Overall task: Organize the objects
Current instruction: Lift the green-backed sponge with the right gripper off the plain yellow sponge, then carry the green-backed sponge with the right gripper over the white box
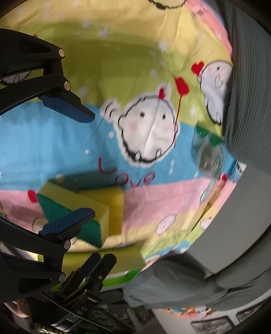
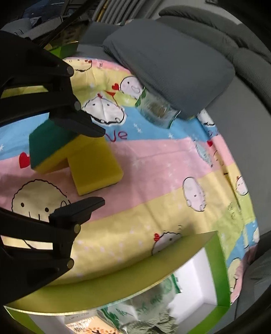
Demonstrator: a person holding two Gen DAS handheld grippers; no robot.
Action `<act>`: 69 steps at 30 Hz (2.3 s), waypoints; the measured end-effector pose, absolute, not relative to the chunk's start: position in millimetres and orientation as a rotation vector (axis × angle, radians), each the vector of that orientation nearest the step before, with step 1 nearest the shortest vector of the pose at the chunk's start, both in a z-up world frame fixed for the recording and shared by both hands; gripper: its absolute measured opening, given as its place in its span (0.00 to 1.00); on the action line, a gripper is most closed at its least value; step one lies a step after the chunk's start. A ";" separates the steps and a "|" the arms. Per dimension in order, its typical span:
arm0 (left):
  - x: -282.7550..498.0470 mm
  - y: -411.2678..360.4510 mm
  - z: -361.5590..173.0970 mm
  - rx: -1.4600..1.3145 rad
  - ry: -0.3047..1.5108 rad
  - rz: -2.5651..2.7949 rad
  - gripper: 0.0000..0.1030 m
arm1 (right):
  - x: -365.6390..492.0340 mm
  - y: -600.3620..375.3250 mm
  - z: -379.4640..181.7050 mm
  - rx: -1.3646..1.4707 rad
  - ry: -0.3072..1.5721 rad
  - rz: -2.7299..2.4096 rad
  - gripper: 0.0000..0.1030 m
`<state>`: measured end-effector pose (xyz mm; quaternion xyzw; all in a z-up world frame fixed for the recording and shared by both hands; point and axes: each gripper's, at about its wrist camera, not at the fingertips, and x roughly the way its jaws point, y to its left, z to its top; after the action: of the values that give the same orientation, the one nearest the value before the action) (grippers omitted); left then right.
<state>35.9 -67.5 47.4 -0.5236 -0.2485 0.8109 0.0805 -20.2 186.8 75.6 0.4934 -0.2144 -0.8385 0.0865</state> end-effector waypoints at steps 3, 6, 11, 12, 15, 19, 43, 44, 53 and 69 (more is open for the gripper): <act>37.7 -64.0 47.7 -1.559 -0.758 2.390 0.82 | -14.9 187.0 80.5 1.433 -0.611 -2.482 0.57; 40.1 -65.4 50.2 -1.546 -0.785 2.389 0.82 | -8.9 184.0 84.2 1.401 -0.615 -2.421 0.48; 41.9 -69.3 51.5 -1.523 -0.846 2.373 0.82 | -4.7 179.4 86.7 1.383 -0.582 -2.375 0.43; 41.3 -67.8 50.7 -1.526 -0.852 2.358 0.82 | -4.9 177.8 84.8 1.393 -0.574 -2.362 0.43; 39.6 -59.0 48.0 -1.553 -0.823 2.309 0.82 | -6.5 175.8 78.9 1.429 -0.572 -2.325 0.44; 40.5 -43.4 47.7 -1.550 -0.784 2.242 0.82 | -8.6 173.3 73.9 1.436 -0.592 -2.276 0.44; 65.3 28.2 97.0 -1.287 -0.374 2.433 0.48 | 6.5 179.9 91.5 1.334 -0.625 -2.235 0.40; 68.3 29.7 102.1 -1.250 -0.362 2.448 0.48 | 7.8 182.2 95.0 1.317 -0.627 -2.244 0.40; 77.7 61.6 130.0 -1.029 -0.298 2.476 0.48 | 29.3 221.3 129.3 1.153 -0.676 -2.396 0.40; 67.7 135.8 137.9 -0.871 -0.361 2.366 0.48 | 53.3 293.6 147.4 1.012 -0.814 -2.634 0.41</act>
<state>67.7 135.8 137.9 -0.3270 -0.1354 0.8881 0.2932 53.3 293.6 147.4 0.3428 -0.2757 -0.8922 0.1022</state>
